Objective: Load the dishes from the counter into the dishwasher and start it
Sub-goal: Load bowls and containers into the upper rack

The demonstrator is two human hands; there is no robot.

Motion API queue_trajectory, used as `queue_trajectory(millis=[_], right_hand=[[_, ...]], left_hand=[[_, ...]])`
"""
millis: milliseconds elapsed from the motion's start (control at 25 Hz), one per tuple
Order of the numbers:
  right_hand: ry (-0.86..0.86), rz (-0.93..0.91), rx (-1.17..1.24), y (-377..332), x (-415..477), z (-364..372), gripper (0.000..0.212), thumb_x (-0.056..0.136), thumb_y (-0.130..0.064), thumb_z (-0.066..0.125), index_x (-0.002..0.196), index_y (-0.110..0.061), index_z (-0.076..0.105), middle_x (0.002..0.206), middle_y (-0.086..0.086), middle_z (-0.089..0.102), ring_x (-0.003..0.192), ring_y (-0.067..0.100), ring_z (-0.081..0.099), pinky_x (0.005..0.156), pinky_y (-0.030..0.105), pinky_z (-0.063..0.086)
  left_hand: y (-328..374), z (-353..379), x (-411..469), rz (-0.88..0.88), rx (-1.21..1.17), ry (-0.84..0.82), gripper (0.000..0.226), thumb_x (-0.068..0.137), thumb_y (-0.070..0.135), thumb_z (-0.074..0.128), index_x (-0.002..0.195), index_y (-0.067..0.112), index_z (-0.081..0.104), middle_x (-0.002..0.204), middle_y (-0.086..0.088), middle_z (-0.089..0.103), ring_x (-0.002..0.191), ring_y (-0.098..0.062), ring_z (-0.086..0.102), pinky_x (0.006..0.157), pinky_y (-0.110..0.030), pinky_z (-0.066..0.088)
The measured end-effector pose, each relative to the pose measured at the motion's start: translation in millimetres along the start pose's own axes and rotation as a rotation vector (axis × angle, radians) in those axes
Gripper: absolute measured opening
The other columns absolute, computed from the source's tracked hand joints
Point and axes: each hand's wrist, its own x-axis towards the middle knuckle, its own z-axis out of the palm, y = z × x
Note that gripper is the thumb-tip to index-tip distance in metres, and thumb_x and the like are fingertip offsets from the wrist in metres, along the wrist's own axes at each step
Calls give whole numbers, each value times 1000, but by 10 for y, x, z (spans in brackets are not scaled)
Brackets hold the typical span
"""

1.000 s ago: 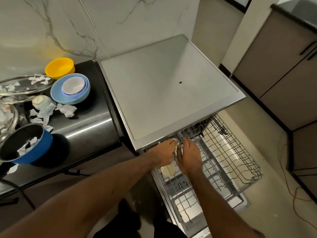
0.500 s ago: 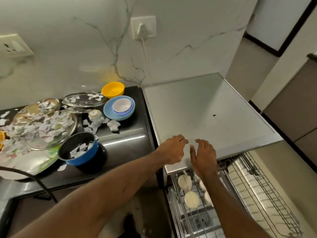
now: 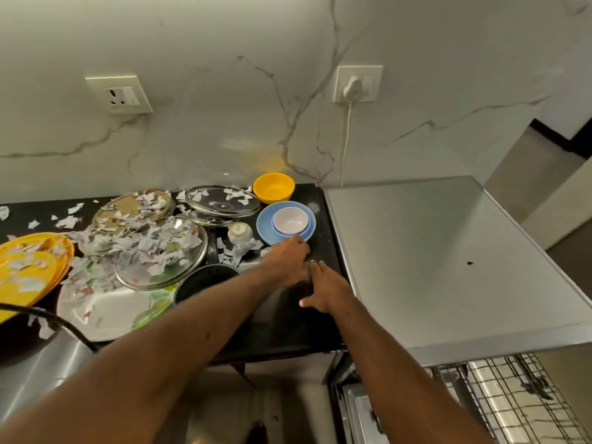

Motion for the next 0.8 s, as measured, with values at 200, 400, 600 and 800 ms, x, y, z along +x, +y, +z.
queue_trajectory(millis=[200,400,600,800], right_hand=[[-258,178,-285,-399,137,-38,119,80,-37,91,166,-10,13,173,20,6,155,41,26,119,52,37],[-220,269,-267,-543,224,-36,100,79,-22,91,159,-12,32,167,20,29,150,38,38,112,47,43],[-144,298,-342,-627,328,32,65,97,-12,69,154,-12,38,155,12,49,151,32,36,109,44,44],[-151,306,-415,-719,428,109,52,101,-15,60,150,-14,43,152,10,54,151,33,37,102,42,47]], left_hand=[[-580,-90,154,-59,-19,12,49,91,26,66,137,12,58,145,-10,48,125,-30,55,100,-48,53],[-1084,-160,249,-93,116,28,62,86,24,73,142,11,50,148,-11,45,131,-29,49,104,-45,48],[-1429,-177,230,-68,278,-36,74,83,26,78,147,14,44,147,-11,47,136,-29,45,109,-45,42],[-1585,-183,249,-15,381,-62,72,84,17,80,147,16,45,146,-10,51,136,-28,46,107,-45,47]])
